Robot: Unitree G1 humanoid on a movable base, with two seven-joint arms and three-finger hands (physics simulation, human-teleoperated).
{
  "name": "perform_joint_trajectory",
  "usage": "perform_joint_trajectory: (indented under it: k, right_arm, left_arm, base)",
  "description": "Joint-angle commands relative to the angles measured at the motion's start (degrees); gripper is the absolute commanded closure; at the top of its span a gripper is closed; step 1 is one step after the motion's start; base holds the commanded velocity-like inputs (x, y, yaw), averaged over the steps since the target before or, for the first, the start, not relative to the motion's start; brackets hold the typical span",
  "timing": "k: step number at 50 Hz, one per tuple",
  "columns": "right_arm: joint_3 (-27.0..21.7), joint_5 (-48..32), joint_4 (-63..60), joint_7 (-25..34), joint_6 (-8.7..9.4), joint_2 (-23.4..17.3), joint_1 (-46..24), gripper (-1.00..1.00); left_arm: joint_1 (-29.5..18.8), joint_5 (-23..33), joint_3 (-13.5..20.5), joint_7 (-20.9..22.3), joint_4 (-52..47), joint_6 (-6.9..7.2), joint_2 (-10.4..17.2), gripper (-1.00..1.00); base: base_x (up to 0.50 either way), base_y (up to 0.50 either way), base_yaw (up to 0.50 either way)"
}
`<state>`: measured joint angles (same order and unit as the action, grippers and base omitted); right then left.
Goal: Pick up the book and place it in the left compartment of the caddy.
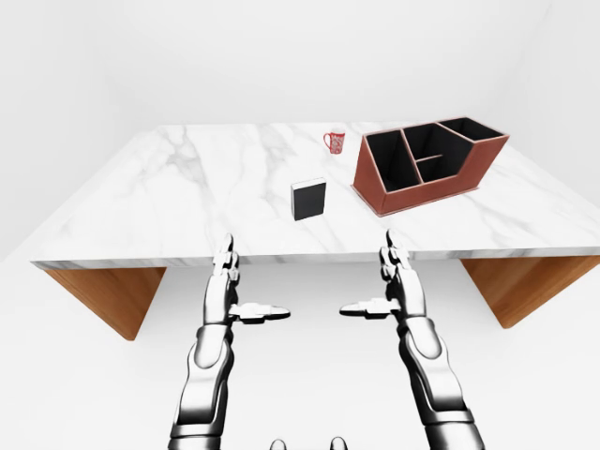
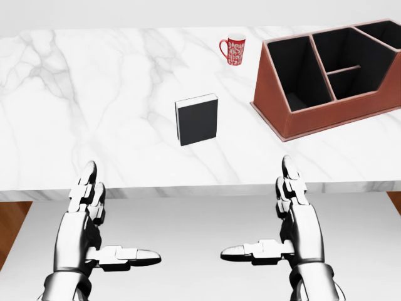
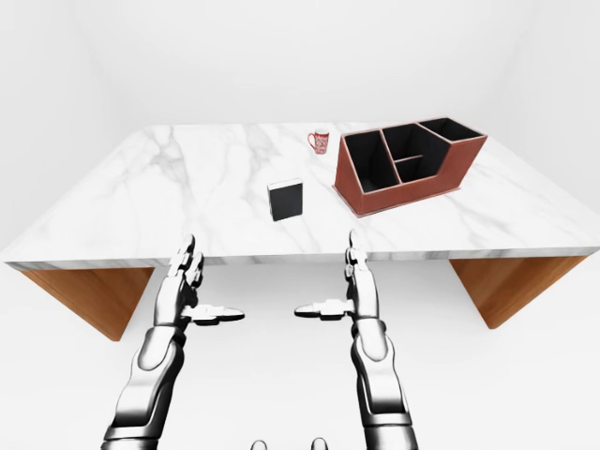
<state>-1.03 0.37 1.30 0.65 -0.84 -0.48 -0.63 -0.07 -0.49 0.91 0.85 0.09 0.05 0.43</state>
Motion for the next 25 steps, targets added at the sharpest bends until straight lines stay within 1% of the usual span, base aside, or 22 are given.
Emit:
perform_joint_trajectory:
  k: [1,4,7,11,12,14,16,17,18,19,20,23,24,25]
  right_arm:
    - [-1.6,0.4,3.0,0.6,-2.14,-0.8,-1.4,-1.0]
    - [-1.5,0.5,2.7,0.7,-1.93,-0.8,-1.2,-1.0]
    - [-1.5,0.5,3.0,0.6,-2.18,-0.8,-1.4,-1.0]
    - [-1.7,0.7,3.1,0.2,-2.2,-0.8,-1.6,-1.0]
    - [-1.7,1.0,2.0,0.2,-1.68,-0.8,-1.2,-1.0]
    - [-1.9,1.2,1.5,0.1,-1.45,-0.8,-1.2,-1.0]
    - [-2.0,1.5,0.8,0.0,-1.11,-0.8,-1.2,-1.0]
    - [-2.4,2.0,-0.2,-0.2,-0.62,-0.9,-1.2,-1.0]
    - [-2.4,2.1,-0.3,-0.2,-0.59,-0.9,-1.2,-1.0]
    - [-2.5,2.2,-0.4,-0.2,-0.48,-0.9,-1.2,-1.0]
    - [-2.9,2.2,-0.8,-0.7,-0.42,-1.0,-1.4,-1.0]
    - [-4.2,4.8,-4.2,-1.7,3.12,-1.1,-1.4,-1.0]
    - [-4.3,4.2,-5.6,-2.3,3.38,-1.4,-1.4,-1.0]
    - [-4.5,4.1,-6.5,-2.7,3.77,-1.5,-1.3,-1.0]
  left_arm:
    - [-0.2,-1.0,1.5,1.5,0.3,-0.07,0.7,-1.0]
    - [-0.2,-0.7,1.2,1.4,0.0,0.45,0.7,-1.0]
    - [-0.3,-0.7,1.2,1.6,0.3,0.15,0.7,-1.0]
    - [-0.2,-0.6,1.2,1.6,0.0,0.21,0.7,-1.0]
    - [-0.3,-0.1,0.9,1.5,0.2,0.46,0.7,-1.0]
    - [-0.3,0.1,0.8,1.6,0.3,0.35,0.7,-1.0]
    - [-0.1,0.1,0.8,1.7,-0.1,0.39,0.6,-1.0]
    - [0.0,0.1,0.8,1.6,-0.4,0.57,0.6,-1.0]
    - [0.0,0.1,0.8,1.6,-0.5,0.58,0.6,-1.0]
    - [-0.2,0.0,1.0,1.8,0.3,0.03,0.7,-1.0]
    - [-0.2,-0.1,1.0,1.8,0.4,-0.11,0.7,-1.0]
    - [-0.3,0.1,0.9,1.9,0.7,-0.39,0.7,-1.0]
    - [-0.2,0.2,0.9,1.8,0.5,-0.13,0.7,-1.0]
    - [-0.3,0.2,1.0,1.8,0.9,-0.48,0.7,-1.0]
  base:
    - [0.0,0.0,0.0]
    - [0.0,0.0,0.0]
    - [0.0,0.0,0.0]
    - [0.0,0.0,0.0]
    - [0.0,0.0,0.0]
    - [0.0,0.0,0.0]
    - [0.0,0.0,0.0]
    - [0.0,0.0,0.0]
    - [0.0,0.0,0.0]
    - [0.0,0.0,0.0]
    - [0.0,0.0,0.0]
    - [0.0,0.0,0.0]
    - [0.0,0.0,0.0]
    - [0.0,0.0,0.0]
